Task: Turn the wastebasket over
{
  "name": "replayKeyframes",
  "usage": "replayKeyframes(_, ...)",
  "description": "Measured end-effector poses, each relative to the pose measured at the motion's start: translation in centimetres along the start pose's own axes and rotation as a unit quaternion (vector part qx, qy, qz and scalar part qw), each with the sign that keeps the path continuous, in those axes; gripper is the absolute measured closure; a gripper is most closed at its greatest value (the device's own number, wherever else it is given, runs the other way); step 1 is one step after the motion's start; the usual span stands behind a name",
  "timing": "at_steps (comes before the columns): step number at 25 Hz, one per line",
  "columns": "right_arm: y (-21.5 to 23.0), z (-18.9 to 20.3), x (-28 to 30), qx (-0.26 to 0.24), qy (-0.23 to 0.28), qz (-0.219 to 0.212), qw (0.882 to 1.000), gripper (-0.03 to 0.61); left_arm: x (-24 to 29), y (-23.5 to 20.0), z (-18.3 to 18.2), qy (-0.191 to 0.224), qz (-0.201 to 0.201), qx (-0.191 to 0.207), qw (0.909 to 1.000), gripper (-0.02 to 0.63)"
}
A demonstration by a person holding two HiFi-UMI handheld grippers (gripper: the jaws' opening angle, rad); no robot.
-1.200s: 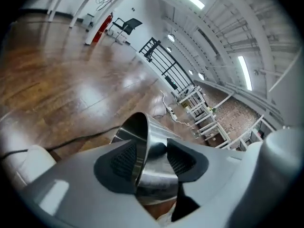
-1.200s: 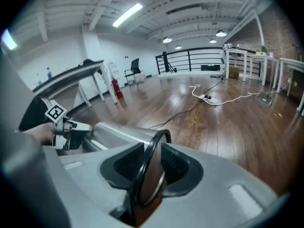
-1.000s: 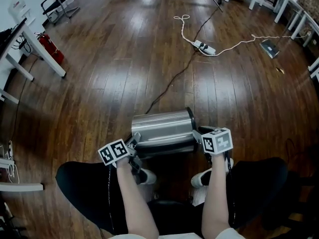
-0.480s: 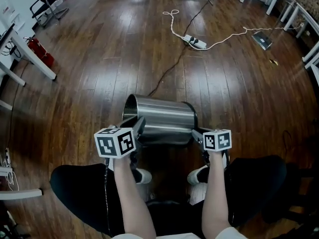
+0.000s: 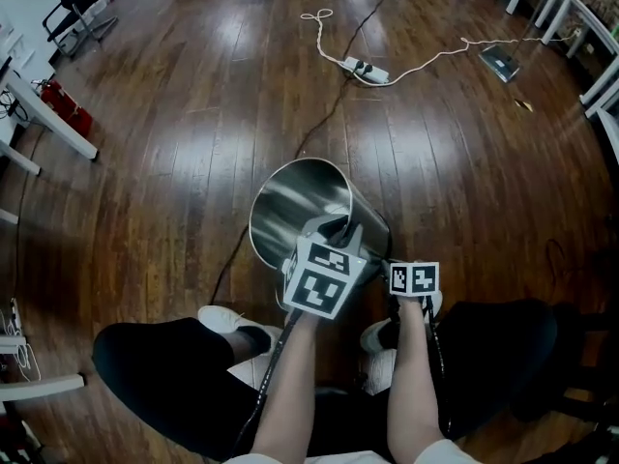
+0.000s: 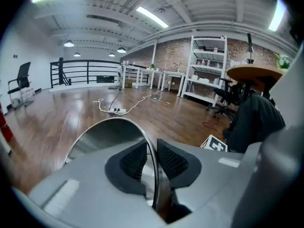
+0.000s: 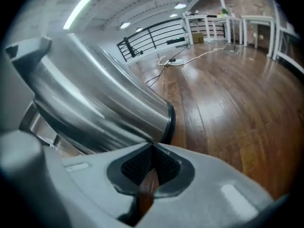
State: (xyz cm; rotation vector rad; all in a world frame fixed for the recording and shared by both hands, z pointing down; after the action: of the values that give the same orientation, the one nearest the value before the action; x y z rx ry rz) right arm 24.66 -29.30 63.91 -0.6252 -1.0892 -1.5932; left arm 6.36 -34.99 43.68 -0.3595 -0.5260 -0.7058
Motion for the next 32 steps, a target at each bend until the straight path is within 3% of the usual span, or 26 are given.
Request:
replayKeyframes(3,1.2,-0.7,-1.4,0.049,0.048,0.004,0.998,0.592,1.6,2.5,-0.1,-0.024,0.013,0.053,0.9982,0.528)
replayKeyframes(6,2.1,-2.6,-4.1,0.056,0.101,0.031,0.993,0.592,2.8,5.0,0.5,-0.048,0.021,0.100,0.9936,0.526)
replayKeyframes(11,2.7,-5.1,-8.8,0.023,0.162,0.059,0.985,0.592,4.2,7.6,1.5,-0.064,0.017,0.130,0.9893,0.525)
replayKeyframes(20,1.2,-6.8,-14.9,0.000,0.239,0.042,0.970,0.592,6.9,13.0,5.9,-0.135,0.078,0.164,0.9742,0.532)
replayKeyframes(22,0.6,-6.7,-16.7,0.001,0.261,0.036,0.965,0.592,7.5,14.4,7.2,-0.141,0.059,0.216,0.9644,0.538)
replayKeyframes(24,-0.2,-6.2,-18.7,-0.007,0.282,0.039,0.959,0.592,7.5,15.1,7.7,-0.111,0.025,0.267,0.9569,0.523)
replayKeyframes(25,-0.7,-5.8,-19.8,-0.015,0.295,0.040,0.955,0.592,7.2,15.1,7.6,-0.085,0.009,0.274,0.9580,0.516)
replayKeyframes(26,-1.2,-5.4,-20.9,-0.023,0.313,0.040,0.949,0.592,6.6,14.7,7.5,-0.057,-0.007,0.271,0.9610,0.470)
replayKeyframes(27,-1.7,-4.9,-22.1,-0.030,0.337,0.037,0.940,0.592,5.7,14.1,7.5,-0.032,-0.022,0.261,0.9646,0.375)
replayKeyframes(29,-3.0,-3.8,-24.5,-0.044,0.390,0.019,0.919,0.591,2.9,12.5,7.2,0.016,-0.045,0.224,0.9735,0.277)
replayKeyframes(32,-5.7,-1.4,-27.3,-0.096,0.440,-0.005,0.893,0.579,-3.7,10.1,6.1,0.119,-0.086,0.145,0.9784,0.267)
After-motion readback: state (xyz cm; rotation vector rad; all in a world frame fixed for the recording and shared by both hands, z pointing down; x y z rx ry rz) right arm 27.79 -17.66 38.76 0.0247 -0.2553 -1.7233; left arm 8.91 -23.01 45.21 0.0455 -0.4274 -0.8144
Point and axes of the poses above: the fingertips, and each gripper's own axes: x forward along the fingers, y to its right, z out of its underside, the point moved 9 cm from there along -x, backward along the fingers, and after that the axes turned 1 degree about y, right-handed, at the moved point
